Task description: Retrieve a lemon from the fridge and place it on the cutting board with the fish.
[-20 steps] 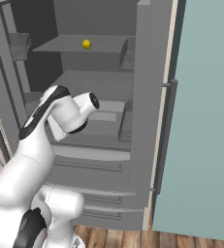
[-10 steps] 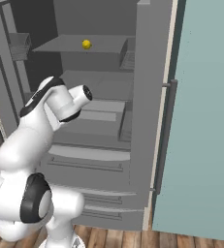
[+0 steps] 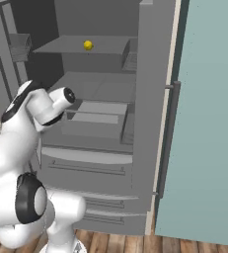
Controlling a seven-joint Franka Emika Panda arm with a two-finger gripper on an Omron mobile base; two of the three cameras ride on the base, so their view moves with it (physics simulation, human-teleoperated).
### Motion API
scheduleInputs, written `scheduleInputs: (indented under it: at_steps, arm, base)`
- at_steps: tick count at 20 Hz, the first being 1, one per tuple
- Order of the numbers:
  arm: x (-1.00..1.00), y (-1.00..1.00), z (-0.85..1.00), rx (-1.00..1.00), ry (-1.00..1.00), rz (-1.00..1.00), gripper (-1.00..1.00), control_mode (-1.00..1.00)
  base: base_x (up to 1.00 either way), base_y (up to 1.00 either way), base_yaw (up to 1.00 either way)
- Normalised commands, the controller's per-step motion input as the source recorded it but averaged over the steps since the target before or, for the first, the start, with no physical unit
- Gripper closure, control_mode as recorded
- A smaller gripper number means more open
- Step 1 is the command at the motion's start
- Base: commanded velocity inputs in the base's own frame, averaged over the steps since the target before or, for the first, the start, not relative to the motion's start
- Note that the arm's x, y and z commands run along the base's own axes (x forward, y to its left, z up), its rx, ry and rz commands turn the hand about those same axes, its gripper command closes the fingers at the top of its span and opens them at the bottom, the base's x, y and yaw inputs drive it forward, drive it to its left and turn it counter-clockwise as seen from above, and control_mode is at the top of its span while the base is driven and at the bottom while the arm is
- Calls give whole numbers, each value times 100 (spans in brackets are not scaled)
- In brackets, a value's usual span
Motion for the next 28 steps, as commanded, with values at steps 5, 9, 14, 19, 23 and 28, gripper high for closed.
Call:
scheduleInputs:
  at_steps: [5,9,14,19,23,28]
  arm:
    - [-17,84,0,-1,0,-17,-100,-100]
    - [-27,96,0,-3,0,-13,-100,-100]
    - [-25,97,0,-7,0,-12,-100,-100]
    - [0,7,15,-5,7,-3,-100,-100]
    - [0,-29,21,-1,11,0,-100,-100]
    - [0,-74,18,0,11,-3,-100,-100]
  base:
    - [0,0,0]
    - [0,0,0]
    - [0,0,0]
    - [0,0,0]
    - [0,0,0]
    - [0,0,0]
